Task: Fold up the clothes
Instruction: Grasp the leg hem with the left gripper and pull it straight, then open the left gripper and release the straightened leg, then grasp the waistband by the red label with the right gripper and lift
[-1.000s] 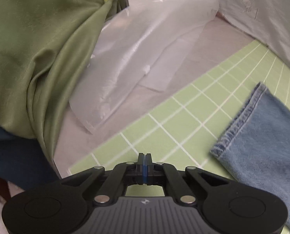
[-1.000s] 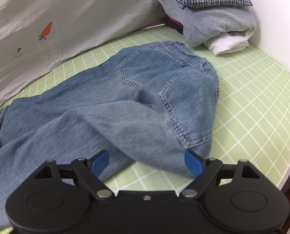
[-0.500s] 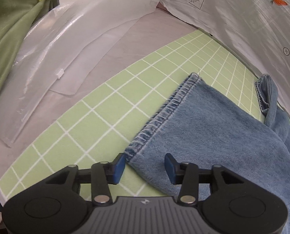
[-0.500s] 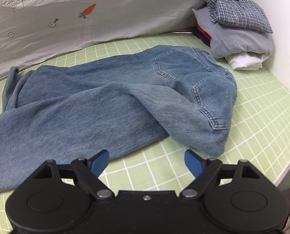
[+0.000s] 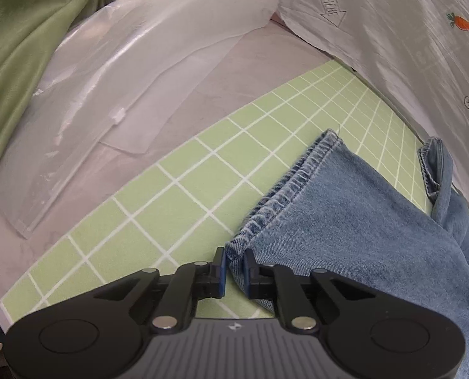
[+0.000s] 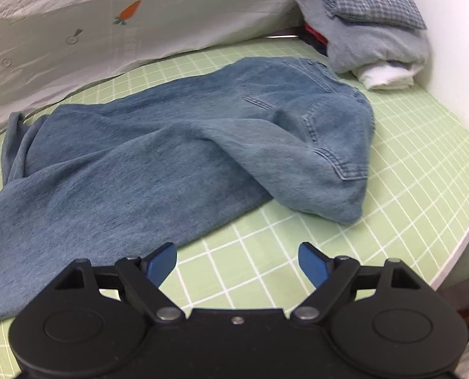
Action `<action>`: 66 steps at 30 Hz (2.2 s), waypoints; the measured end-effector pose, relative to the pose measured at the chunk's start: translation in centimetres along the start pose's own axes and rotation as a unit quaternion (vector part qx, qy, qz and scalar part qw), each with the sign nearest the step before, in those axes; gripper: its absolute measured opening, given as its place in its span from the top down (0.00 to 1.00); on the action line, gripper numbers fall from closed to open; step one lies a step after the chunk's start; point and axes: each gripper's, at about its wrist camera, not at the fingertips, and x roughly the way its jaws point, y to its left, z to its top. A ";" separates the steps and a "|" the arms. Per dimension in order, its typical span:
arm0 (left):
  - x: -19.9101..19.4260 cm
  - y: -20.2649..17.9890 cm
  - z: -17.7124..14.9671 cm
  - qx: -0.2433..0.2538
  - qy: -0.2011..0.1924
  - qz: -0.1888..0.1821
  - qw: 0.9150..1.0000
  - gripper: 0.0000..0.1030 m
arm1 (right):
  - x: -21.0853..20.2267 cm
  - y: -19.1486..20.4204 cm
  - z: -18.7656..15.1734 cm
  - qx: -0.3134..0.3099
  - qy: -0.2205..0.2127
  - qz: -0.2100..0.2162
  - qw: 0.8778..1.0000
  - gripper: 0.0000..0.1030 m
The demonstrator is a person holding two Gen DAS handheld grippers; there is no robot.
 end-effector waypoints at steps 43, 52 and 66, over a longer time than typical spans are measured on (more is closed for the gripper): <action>-2.6 -19.7 -12.8 0.108 0.063 0.001 0.992 0.08 | 5.7 -20.6 4.1 0.168 -0.060 0.046 0.983 0.00; 0.7 -23.4 -13.4 0.113 0.089 0.061 0.988 0.04 | 10.9 -25.5 7.6 0.276 -0.053 0.071 0.957 0.00; 2.1 -24.9 -12.9 0.129 0.086 0.079 0.985 0.00 | 16.7 -25.1 13.4 0.320 -0.017 0.064 0.945 0.45</action>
